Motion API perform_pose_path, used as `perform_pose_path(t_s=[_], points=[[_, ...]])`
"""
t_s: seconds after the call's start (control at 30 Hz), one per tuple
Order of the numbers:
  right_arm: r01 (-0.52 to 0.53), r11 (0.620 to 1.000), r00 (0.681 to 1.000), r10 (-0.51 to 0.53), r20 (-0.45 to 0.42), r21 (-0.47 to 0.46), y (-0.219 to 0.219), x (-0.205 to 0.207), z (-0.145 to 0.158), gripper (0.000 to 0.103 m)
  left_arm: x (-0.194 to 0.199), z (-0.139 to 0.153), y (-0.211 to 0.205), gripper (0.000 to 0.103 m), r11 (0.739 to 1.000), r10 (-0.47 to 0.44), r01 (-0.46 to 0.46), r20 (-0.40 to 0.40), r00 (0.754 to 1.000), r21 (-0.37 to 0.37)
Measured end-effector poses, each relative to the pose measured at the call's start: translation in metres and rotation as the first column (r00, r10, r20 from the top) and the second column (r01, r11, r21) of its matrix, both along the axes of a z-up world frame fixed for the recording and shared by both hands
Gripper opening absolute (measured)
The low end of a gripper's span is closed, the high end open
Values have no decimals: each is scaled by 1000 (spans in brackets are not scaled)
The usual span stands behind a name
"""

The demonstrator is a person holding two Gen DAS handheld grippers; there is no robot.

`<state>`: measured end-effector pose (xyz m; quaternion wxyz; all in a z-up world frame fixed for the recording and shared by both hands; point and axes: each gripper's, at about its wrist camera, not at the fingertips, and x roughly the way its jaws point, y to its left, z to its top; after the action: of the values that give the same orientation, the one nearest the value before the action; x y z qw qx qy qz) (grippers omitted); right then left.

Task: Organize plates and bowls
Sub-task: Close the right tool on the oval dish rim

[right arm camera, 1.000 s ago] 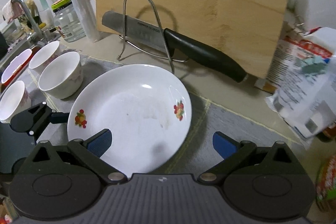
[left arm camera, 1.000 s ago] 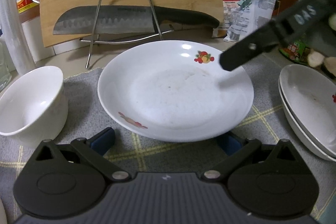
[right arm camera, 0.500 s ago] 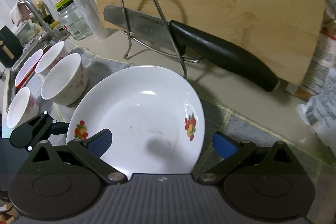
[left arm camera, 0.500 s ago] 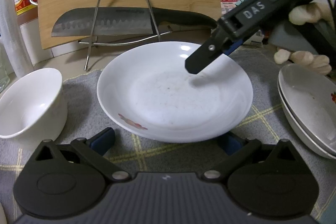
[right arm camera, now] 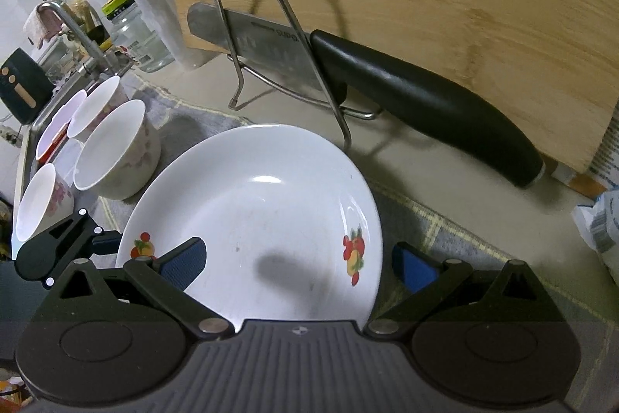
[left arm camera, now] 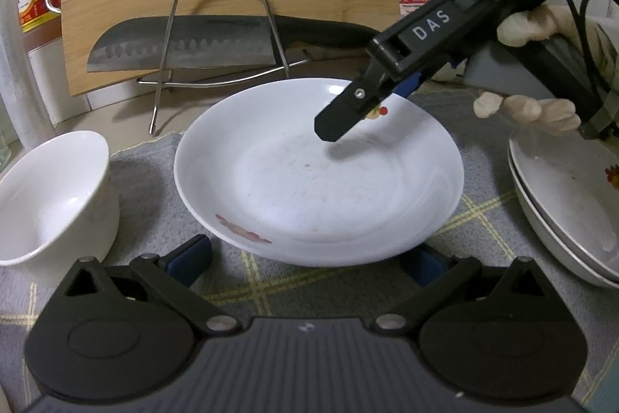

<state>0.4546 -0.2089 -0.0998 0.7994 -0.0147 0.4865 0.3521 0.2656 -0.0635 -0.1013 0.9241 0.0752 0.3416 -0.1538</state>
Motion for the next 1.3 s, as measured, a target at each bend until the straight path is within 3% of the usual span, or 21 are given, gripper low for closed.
perform_pose_path(t_s=[0.4,1.3], points=[[-61,995,997,64,-35,77,4,16,1,103,5,1,3,103,999,-48,48,-5,999,2],[-119,990,993,120,-17,70,13,20,6,103,8,1,9,102,995,-99,99,-4,995,-3]])
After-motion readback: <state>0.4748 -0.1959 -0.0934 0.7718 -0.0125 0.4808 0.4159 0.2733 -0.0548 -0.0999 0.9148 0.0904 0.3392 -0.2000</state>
